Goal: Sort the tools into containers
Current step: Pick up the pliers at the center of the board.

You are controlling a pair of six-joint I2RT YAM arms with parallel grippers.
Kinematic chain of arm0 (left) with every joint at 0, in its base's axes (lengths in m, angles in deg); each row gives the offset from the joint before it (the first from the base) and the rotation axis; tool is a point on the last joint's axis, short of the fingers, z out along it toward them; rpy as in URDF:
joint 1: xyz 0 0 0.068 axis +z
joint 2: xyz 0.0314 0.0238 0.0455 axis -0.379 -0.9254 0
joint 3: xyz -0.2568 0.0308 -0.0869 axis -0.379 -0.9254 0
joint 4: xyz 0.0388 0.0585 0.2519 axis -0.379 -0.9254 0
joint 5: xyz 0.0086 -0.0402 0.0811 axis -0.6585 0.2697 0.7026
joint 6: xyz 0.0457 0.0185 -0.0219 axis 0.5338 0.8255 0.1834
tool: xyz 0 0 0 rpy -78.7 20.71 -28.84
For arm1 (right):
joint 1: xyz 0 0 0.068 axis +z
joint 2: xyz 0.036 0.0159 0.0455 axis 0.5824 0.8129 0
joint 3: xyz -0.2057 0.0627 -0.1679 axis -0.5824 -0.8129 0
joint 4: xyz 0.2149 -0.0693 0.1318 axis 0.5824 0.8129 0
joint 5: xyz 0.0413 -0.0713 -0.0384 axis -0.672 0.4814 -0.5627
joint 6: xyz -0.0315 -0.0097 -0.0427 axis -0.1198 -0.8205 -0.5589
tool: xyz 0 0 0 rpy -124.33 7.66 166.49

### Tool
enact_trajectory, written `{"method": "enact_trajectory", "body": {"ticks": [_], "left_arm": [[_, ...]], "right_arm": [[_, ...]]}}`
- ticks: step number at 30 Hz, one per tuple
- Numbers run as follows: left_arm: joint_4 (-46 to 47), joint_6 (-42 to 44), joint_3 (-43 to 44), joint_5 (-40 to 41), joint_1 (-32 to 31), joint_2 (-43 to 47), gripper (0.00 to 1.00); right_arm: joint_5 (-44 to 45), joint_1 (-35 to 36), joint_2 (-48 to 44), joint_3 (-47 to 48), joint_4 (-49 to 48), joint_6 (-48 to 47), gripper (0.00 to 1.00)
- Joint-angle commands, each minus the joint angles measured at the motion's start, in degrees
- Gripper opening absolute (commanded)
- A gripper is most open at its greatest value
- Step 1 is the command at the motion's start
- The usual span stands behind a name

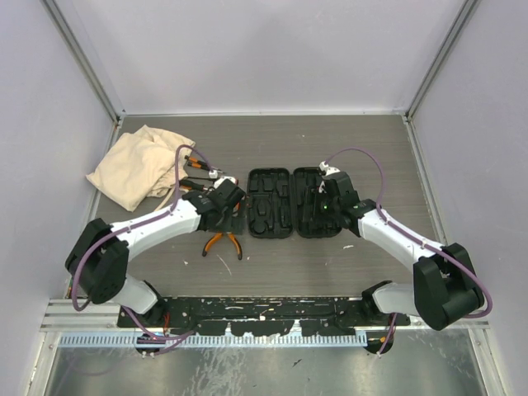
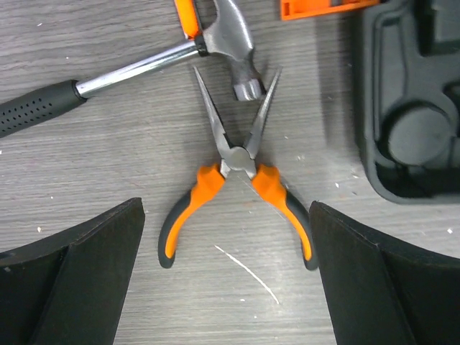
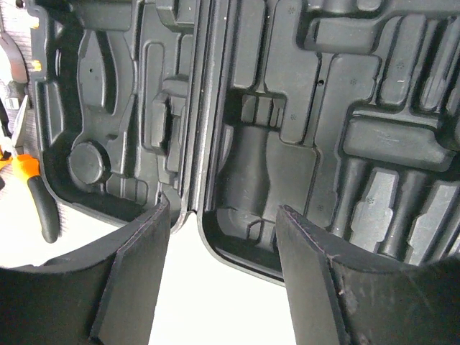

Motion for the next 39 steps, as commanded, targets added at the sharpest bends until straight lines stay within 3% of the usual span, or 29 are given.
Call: {"method": "enact_trajectory", "body": {"ticks": [1, 9, 20, 36, 39], "left_arm": [[0.3, 1.1, 3.5, 1.5, 1.4, -3.6, 0.99], [-0.4, 0.2, 4.3, -0.8, 1.6, -8.5, 0.99], [0.3, -3.7, 0.2, -5.0, 1.5, -7.5, 0.98], [-1.5, -9.4, -3.9, -4.9, -1.2, -6.1, 0.99], [-0.6, -10.0, -4.6, -5.5, -1.3, -6.7, 0.91]], "right_arm": [[0.0, 0.2, -0.4, -0.2, -2.1, 0.4, 0.65], [0.0, 0.2, -0.5, -0.8, -2.1, 0.5, 0.65], [-0.4, 0.1, 0.4, -0.8, -2.6, 0.6, 0.65], [-1.1, 0.2, 1.4, -1.1, -3.6, 0.9, 0.65], [-1.2, 0.2, 1.5, -0.9, -3.6, 0.9, 0.65]]}}
